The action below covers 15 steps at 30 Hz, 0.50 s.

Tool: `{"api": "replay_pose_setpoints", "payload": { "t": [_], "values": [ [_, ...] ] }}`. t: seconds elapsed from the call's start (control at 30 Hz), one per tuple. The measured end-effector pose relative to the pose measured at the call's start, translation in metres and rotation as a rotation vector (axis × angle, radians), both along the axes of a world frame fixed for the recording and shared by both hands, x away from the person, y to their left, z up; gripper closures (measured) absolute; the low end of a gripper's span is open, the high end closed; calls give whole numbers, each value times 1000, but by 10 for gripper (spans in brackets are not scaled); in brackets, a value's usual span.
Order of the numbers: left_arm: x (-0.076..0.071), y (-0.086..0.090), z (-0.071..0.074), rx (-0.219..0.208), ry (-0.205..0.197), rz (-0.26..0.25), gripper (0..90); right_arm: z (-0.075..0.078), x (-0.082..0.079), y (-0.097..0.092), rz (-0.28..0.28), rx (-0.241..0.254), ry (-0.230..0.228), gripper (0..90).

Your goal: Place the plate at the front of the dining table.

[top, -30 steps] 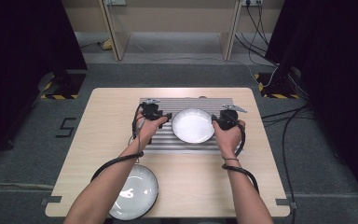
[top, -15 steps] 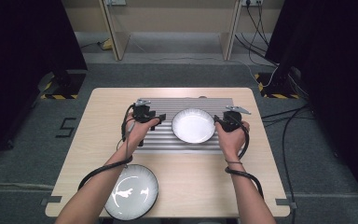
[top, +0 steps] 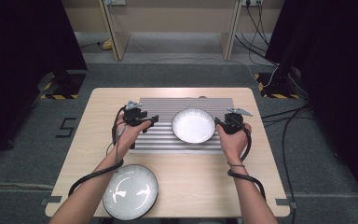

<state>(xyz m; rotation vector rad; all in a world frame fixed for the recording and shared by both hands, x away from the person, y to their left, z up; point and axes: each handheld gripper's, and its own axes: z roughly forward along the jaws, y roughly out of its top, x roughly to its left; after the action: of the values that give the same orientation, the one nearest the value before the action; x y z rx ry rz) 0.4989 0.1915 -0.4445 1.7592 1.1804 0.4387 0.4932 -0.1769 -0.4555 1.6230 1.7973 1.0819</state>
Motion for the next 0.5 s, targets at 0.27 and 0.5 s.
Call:
{"api": "replay_pose_setpoints", "payload": {
  "t": [0.27, 0.5],
  "values": [
    [-7, 15, 0, -3, -16, 15, 377, 0, -6, -7, -6, 23, 6, 539],
    [-16, 24, -3, -16, -24, 18, 377, -1, -14, -13, -5, 41, 12, 538]
  ]
}}
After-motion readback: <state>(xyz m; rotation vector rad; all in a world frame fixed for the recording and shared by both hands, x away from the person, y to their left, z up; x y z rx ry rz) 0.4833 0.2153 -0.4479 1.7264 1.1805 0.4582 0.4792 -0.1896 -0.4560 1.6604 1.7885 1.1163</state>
